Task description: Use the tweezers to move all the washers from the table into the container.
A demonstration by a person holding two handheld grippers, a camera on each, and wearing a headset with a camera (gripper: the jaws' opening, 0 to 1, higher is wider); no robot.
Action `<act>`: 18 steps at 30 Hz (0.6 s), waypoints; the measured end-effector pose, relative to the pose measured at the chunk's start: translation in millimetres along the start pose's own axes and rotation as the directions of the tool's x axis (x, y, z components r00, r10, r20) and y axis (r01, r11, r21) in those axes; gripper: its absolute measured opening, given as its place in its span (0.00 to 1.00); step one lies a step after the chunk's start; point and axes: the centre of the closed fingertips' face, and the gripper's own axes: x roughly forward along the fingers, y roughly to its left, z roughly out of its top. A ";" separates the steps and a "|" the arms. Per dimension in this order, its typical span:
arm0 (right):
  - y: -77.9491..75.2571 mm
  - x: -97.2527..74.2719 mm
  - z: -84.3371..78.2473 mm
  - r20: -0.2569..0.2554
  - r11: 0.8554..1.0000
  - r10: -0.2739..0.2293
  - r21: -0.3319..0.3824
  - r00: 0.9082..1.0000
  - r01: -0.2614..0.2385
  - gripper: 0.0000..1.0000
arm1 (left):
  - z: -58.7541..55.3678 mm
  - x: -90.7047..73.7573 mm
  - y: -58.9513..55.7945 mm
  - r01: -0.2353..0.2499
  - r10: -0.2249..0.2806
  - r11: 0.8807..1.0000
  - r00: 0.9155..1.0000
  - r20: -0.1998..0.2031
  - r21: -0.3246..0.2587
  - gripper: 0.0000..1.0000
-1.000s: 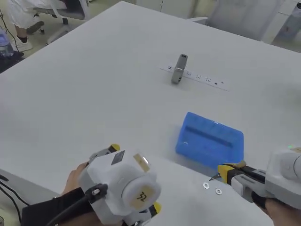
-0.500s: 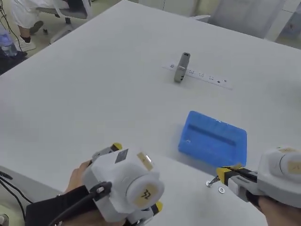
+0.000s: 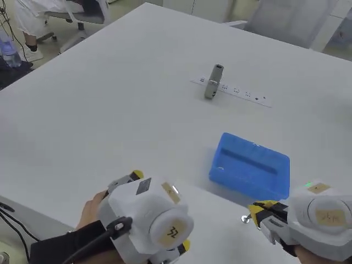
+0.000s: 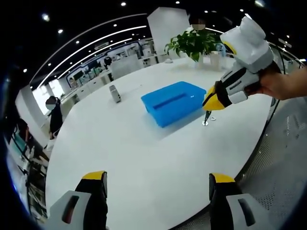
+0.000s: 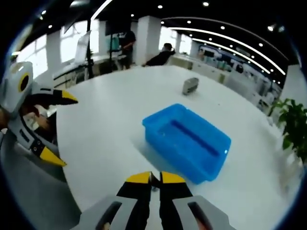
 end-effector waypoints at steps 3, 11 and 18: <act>-3.2 0.6 0.9 -0.005 1.000 -0.004 0.016 1.000 0.004 0.01 | 0.4 -0.3 -0.3 0.002 -0.002 1.000 1.000 0.003 -0.002 0.90; -12.2 -2.7 3.8 0.002 0.994 0.005 0.110 1.000 -0.005 0.01 | 0.4 0.0 -1.7 0.009 -0.009 1.000 1.000 0.003 0.001 0.90; -22.0 -18.0 27.5 0.054 0.990 -0.003 0.140 0.999 -0.005 0.01 | -0.3 0.6 -3.4 0.018 -0.018 1.000 1.000 0.000 0.003 0.90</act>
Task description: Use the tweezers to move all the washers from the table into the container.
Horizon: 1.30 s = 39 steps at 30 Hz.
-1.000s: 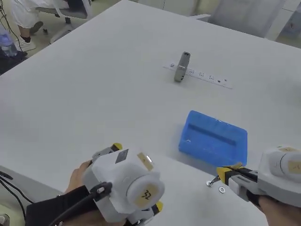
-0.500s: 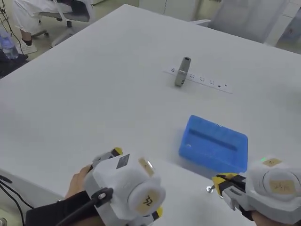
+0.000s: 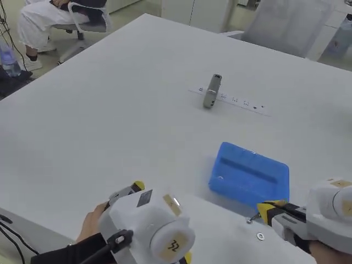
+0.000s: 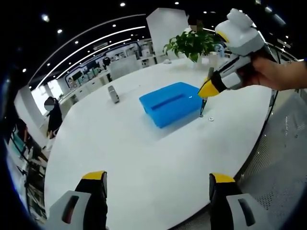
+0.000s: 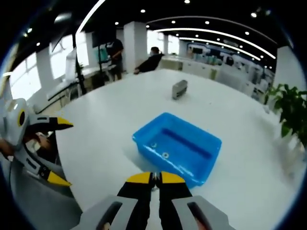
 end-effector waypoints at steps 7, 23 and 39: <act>1.5 -11.0 25.8 0.044 1.000 0.013 -0.029 0.999 -0.011 0.01 | -0.5 0.2 -1.5 0.005 -0.005 1.000 1.000 -0.003 0.007 0.90; -14.5 -6.0 66.7 0.130 1.000 0.009 0.006 0.991 -0.010 0.01 | 0.0 0.3 0.7 -0.002 0.002 1.000 1.000 0.001 0.002 0.89; -35.4 38.2 38.6 0.039 0.999 -0.017 0.050 0.999 0.015 0.01 | -0.7 -0.2 4.0 -0.013 0.013 1.000 1.000 -0.002 -0.012 0.88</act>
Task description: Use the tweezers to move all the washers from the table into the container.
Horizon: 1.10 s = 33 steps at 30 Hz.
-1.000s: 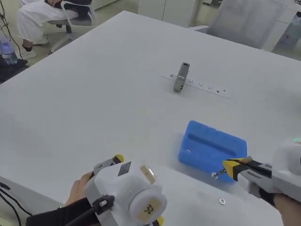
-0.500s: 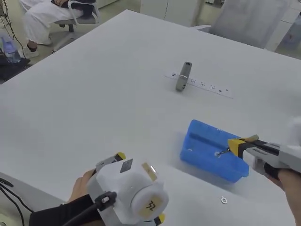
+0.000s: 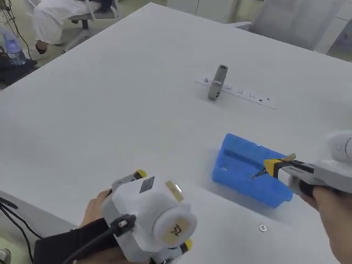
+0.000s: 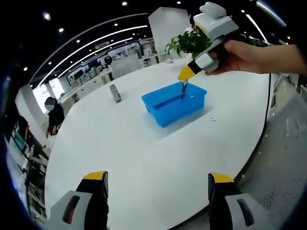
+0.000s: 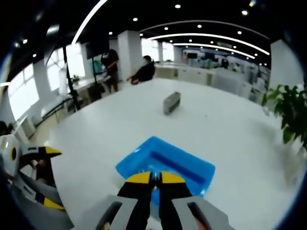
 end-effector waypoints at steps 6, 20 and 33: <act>-1.0 9.3 -8.9 -0.032 1.000 0.002 -0.016 0.999 -0.003 0.01 | -2.3 0.9 -0.6 0.003 -0.002 1.000 1.000 -0.013 0.005 0.87; -1.4 16.7 -30.5 -0.093 0.998 -0.003 -0.068 0.996 -0.003 0.02 | -2.3 1.2 -0.8 0.001 0.000 1.000 1.000 -0.015 0.010 0.87; -2.8 -6.7 -7.2 -0.011 1.000 -0.016 -0.001 1.000 0.016 0.03 | -2.8 1.4 -1.7 0.003 -0.003 1.000 1.000 -0.020 0.016 0.87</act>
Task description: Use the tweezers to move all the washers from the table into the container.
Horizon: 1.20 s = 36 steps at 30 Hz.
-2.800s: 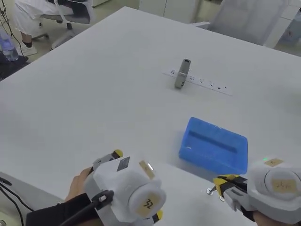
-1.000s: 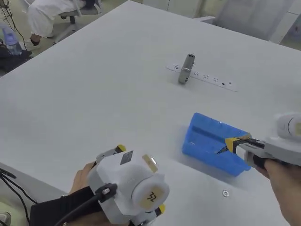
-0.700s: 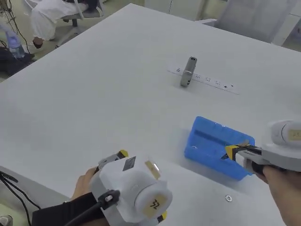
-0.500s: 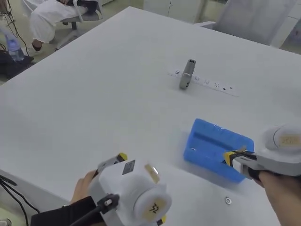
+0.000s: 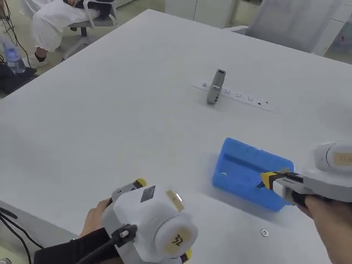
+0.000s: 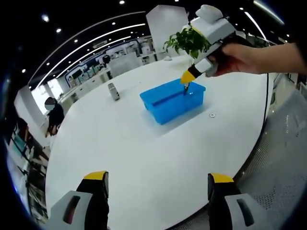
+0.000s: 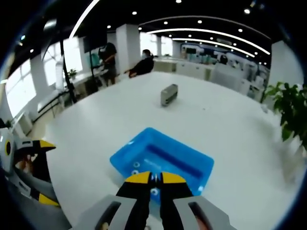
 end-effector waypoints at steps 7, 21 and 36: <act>2.9 -33.1 10.4 0.065 1.000 -0.007 0.009 0.998 0.007 0.02 | 0.5 -0.4 -1.0 0.004 -0.004 1.000 1.000 0.003 0.001 0.87; 8.9 -60.6 -19.3 0.057 0.997 -0.028 0.067 0.998 0.024 0.02 | 6.1 -0.3 0.5 -0.013 0.014 1.000 0.999 0.035 -0.019 0.85; 4.9 -62.4 -58.1 -0.003 0.990 -0.045 0.131 0.999 0.045 0.02 | 5.3 0.1 -3.5 0.005 -0.004 1.000 1.000 0.029 -0.014 0.87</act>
